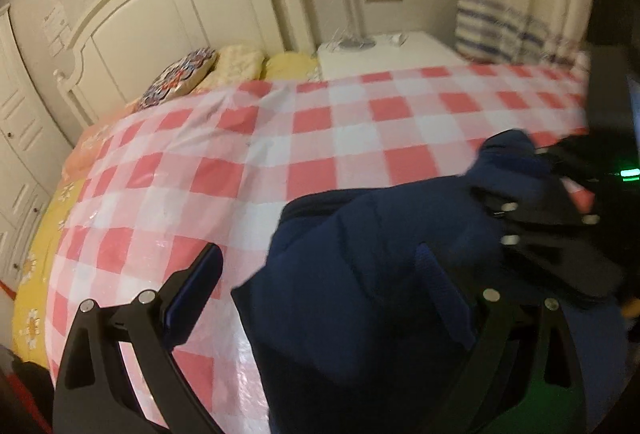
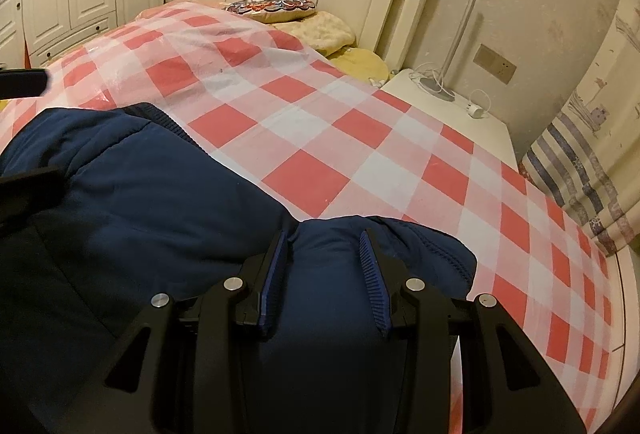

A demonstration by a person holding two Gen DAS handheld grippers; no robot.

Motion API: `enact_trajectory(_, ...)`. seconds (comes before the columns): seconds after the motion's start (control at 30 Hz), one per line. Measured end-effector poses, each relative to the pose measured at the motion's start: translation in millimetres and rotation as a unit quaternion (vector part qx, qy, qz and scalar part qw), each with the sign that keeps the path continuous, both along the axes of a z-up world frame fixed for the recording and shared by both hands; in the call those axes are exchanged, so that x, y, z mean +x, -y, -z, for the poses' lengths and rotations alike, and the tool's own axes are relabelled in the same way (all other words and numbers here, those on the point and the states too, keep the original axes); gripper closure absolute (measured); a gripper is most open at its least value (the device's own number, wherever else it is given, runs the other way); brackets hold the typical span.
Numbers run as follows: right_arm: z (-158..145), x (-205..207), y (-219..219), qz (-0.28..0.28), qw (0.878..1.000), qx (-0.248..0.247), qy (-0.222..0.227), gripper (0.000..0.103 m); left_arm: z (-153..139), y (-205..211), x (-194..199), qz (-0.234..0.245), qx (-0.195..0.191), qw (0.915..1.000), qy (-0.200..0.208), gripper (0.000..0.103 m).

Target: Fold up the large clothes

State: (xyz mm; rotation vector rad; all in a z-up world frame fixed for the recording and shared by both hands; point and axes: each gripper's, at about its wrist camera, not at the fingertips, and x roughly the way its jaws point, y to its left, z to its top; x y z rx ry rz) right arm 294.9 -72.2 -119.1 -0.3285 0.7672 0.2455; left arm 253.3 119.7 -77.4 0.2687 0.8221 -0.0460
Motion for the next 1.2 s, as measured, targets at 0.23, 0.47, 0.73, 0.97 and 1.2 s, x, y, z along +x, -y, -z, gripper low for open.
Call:
enact_trajectory(0.23,0,0,2,0.0,1.0,0.012,-0.001,0.064,19,-15,7,-0.011,-0.023,0.9995,-0.016,0.002)
enact_trajectory(0.47,0,0,3,0.0,1.0,0.016,-0.001,0.064,22,-17,8,-0.014,-0.03,0.9993,-0.018,0.002)
enact_trajectory(0.73,0,0,3,0.0,1.0,0.016,-0.001,0.064,24,-17,8,-0.015,-0.035,0.9991,-0.018,0.002)
enact_trajectory(0.97,0,0,3,-0.001,1.0,0.02,-0.001,0.064,24,-17,8,-0.015,-0.033,0.9992,-0.016,0.002)
enact_trajectory(1.2,-1,0,4,-0.001,1.0,0.025,-0.002,0.064,24,-16,7,-0.016,-0.034,0.9992,-0.016,0.002)
